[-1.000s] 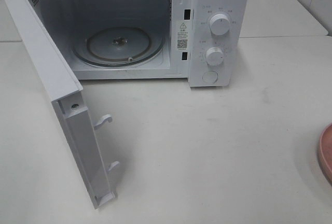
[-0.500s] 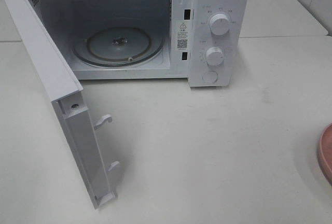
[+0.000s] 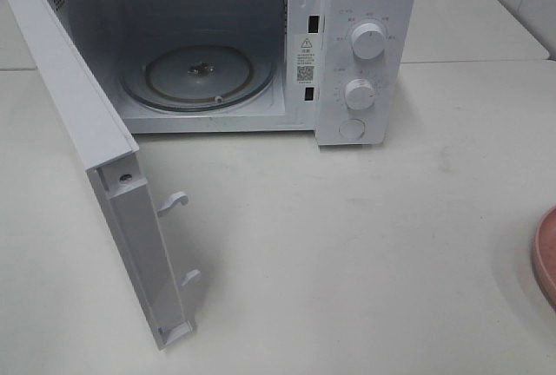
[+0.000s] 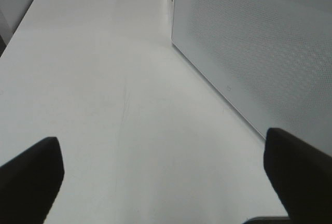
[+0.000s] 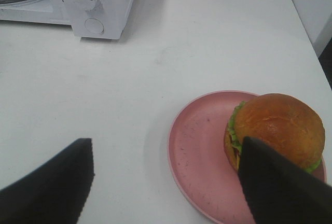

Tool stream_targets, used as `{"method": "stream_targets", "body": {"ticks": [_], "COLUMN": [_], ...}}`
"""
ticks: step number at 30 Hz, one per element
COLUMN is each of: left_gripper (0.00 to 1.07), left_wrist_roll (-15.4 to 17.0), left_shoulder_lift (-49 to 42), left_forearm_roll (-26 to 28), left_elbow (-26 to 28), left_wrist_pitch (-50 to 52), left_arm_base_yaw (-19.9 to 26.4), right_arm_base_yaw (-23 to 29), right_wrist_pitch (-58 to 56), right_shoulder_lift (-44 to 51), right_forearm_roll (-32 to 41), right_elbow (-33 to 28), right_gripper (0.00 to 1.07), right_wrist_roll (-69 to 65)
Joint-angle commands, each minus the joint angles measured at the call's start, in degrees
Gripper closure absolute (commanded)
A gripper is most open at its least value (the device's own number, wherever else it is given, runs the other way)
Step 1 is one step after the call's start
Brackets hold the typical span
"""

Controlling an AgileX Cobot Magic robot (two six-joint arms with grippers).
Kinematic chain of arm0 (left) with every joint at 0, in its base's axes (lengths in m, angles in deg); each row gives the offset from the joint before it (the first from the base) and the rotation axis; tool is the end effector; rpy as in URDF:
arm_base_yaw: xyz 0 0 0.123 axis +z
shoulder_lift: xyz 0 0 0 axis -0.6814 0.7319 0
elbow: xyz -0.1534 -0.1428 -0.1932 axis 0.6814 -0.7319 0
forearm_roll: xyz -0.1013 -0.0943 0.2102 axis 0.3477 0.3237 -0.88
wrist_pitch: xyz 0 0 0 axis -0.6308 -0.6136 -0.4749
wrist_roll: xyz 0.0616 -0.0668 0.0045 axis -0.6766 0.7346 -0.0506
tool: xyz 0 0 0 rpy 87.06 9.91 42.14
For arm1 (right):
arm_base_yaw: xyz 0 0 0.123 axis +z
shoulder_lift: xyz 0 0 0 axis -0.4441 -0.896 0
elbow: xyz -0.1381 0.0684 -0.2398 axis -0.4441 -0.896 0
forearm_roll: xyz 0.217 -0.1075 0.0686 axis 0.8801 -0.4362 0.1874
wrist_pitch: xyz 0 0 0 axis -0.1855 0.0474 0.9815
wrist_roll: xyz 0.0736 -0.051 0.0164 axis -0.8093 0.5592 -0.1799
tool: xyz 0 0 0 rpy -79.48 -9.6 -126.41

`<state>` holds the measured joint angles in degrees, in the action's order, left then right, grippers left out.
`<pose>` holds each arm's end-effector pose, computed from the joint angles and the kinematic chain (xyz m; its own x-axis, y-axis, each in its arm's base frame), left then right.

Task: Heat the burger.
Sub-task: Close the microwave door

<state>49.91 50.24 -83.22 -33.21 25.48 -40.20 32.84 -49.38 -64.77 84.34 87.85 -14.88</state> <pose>-0.0083 -0.0083 0.2811 -0.4507 -0.0376 -0.8919 0.0227 0.9983 -0.0535 -0.0029 -0.0049 0.2817 -0.3972 -0.0539 -0.9162 -0.0709 0.9971 -0.0279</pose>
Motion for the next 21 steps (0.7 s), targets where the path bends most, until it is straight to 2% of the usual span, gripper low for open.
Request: {"method": "stream_targets", "body": {"ticks": [1,14,21], "left_gripper": [0.06,0.06,0.10], "left_wrist_roll": [0.00,0.11,0.00], "left_shoulder_lift": [-0.40,-0.40,3.15], "left_forearm_roll": [0.17,0.29,0.06], "left_elbow": [-0.11,0.00,2.69], "left_wrist_pitch": [0.52,0.74,3.04], "left_arm_base_yaw": [0.00,0.00,0.00], "right_arm_base_yaw": [-0.46,-0.46,-0.46], "right_wrist_pitch": [0.34,0.34,0.34], "right_shoulder_lift": [1.49,1.49,1.49], "right_forearm_roll": [0.06,0.06,0.06], "right_elbow": [-0.17,-0.17,-0.17], "right_gripper": [0.32,0.32,0.32], "right_wrist_roll": [-0.11,-0.11,-0.11]}}
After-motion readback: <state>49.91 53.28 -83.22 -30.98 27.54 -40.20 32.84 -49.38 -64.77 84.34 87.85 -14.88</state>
